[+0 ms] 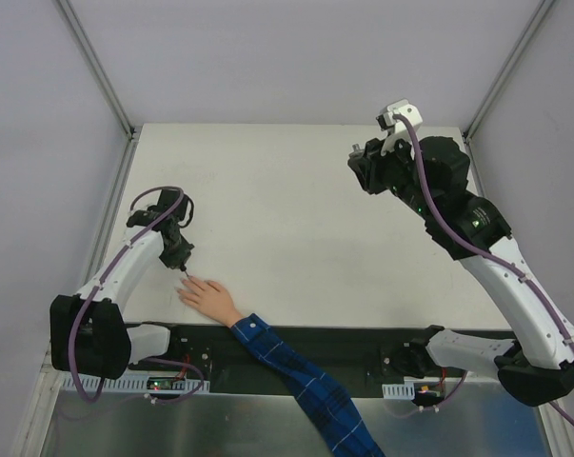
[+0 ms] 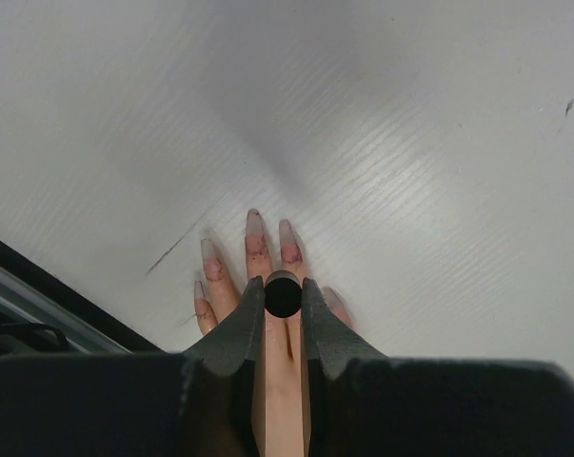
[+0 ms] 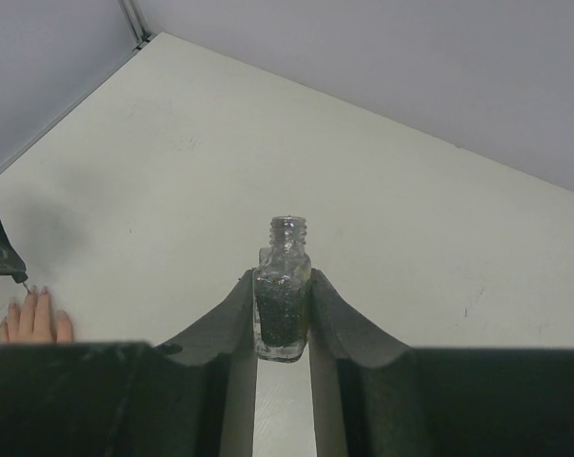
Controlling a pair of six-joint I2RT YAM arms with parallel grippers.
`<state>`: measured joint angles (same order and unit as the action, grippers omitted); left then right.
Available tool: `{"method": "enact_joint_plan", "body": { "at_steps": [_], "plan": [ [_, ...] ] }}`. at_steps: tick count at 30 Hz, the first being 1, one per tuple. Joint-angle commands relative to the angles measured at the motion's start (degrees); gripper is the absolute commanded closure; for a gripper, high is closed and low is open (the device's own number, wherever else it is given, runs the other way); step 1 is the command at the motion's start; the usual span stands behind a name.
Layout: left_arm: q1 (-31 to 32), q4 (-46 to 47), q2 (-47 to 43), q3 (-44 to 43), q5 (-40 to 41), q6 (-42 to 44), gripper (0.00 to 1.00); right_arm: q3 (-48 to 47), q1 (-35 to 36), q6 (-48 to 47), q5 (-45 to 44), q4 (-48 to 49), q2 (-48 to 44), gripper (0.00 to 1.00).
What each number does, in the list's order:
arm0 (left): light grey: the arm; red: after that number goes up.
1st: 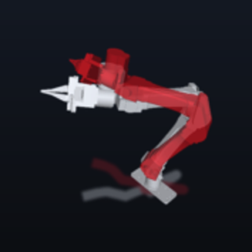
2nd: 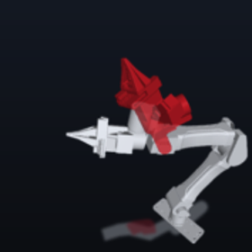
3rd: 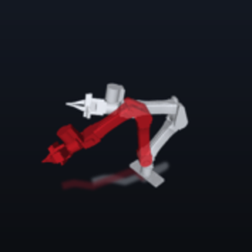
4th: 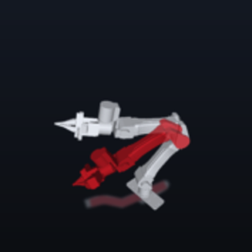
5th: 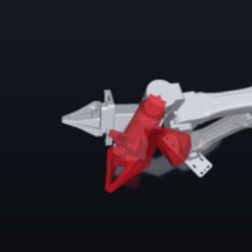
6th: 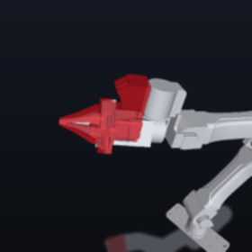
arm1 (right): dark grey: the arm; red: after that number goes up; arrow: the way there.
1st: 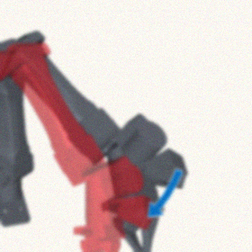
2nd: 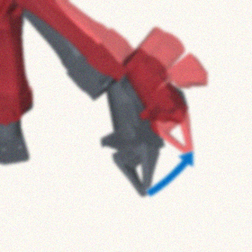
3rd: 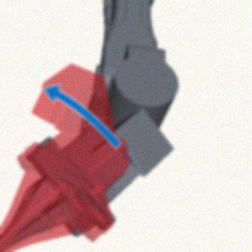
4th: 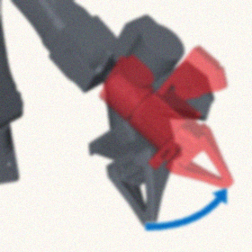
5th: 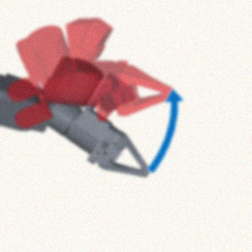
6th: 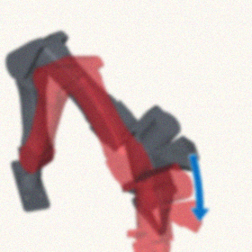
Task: Paint the nails
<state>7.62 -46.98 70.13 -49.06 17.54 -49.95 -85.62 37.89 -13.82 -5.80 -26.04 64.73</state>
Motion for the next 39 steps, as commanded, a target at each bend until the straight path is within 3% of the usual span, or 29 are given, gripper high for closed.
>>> {"method": "enact_joint_plan", "body": {
  "at_steps": [1,39],
  "plan": [
    [-1.11,-0.57,1.33,-1.92,1.36,-2.08,1.00,-2.97,-0.62,-0.68,-0.61,1.52,0.13,1.00],
    [-1.82,3.12,7.39,-1.30,-0.49,-2.34,1.00,-4.11,-2.73,-0.33,-0.61,1.61,2.07,1.00]
  ]
}}
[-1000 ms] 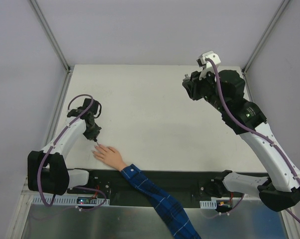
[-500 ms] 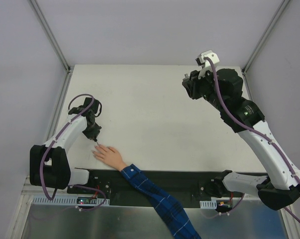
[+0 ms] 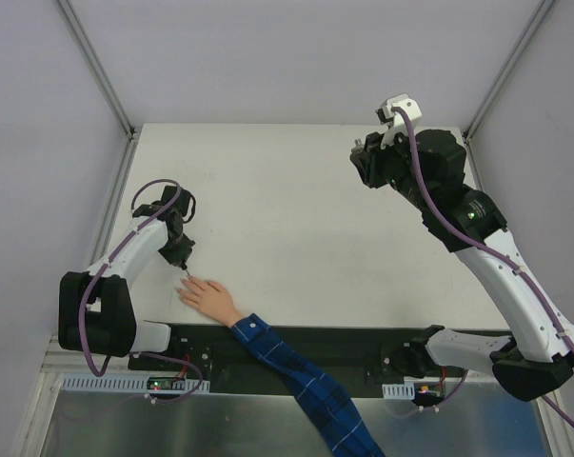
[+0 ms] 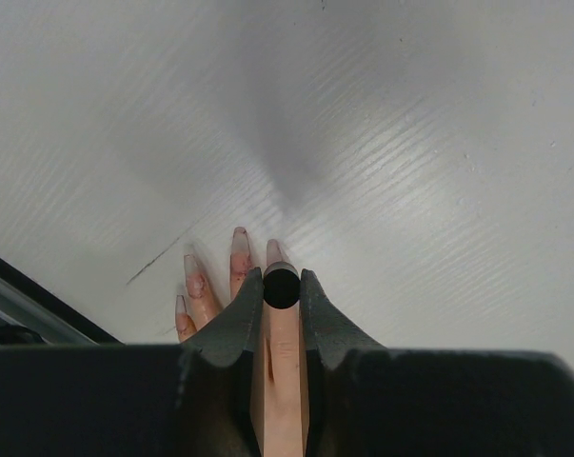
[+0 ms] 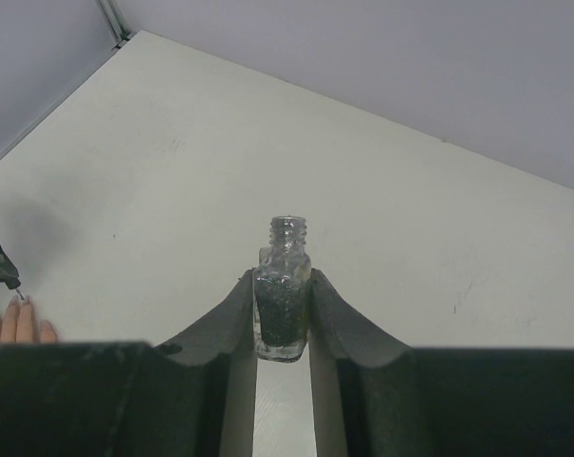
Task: Paint the nails
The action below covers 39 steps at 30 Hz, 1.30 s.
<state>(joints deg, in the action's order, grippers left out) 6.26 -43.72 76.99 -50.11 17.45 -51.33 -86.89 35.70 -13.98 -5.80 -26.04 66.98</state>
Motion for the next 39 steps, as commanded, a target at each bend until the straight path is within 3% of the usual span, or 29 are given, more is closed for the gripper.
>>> {"method": "enact_joint_plan", "body": {
  "at_steps": [1,39],
  "plan": [
    [-0.55,-0.05,0.62,-0.17,-0.40,-1.14,1.00,-2.76,-0.55,-0.17,-0.61,1.52,-0.18,1.00],
    [-1.69,-1.45,1.23,1.86,-1.28,-2.54,1.00,-2.84,-1.34,0.71,0.18,1.43,0.70,1.00]
  ]
}}
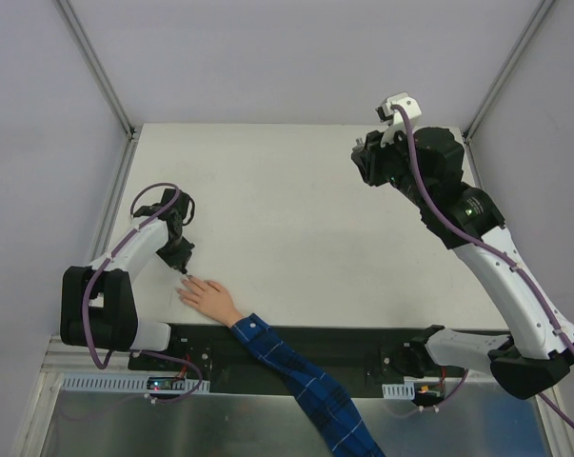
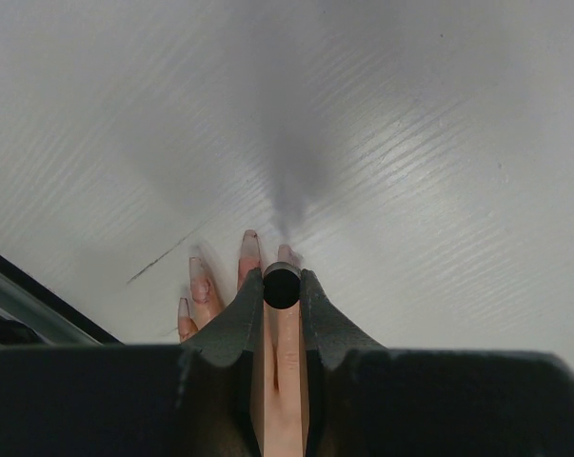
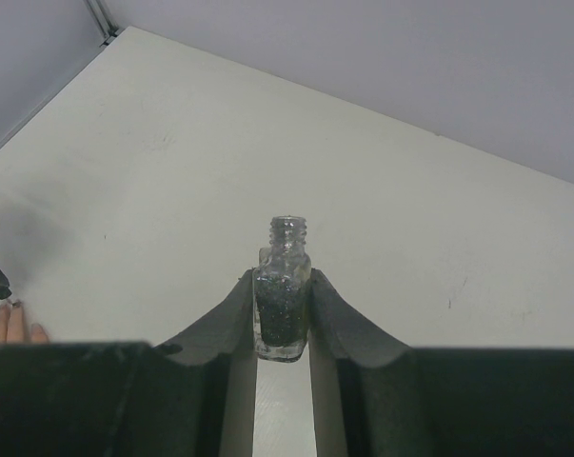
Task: Paint the nails
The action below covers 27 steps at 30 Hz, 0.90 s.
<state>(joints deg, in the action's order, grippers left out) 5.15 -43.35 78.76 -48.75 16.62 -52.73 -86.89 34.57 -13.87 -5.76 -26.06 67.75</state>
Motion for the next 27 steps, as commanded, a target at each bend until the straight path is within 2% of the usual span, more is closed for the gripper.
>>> {"method": "enact_joint_plan", "body": {
  "at_steps": [1,27],
  "plan": [
    [-0.66,-1.65,-0.63,0.85,-0.54,-1.32,1.00,-2.84,-0.29,0.60,0.13,1.37,-0.07,1.00],
    [-1.10,0.73,0.51,0.33,-1.24,0.17,1.00,-3.02,-0.55,0.86,0.57,1.37,0.37,1.00]
  ]
}}
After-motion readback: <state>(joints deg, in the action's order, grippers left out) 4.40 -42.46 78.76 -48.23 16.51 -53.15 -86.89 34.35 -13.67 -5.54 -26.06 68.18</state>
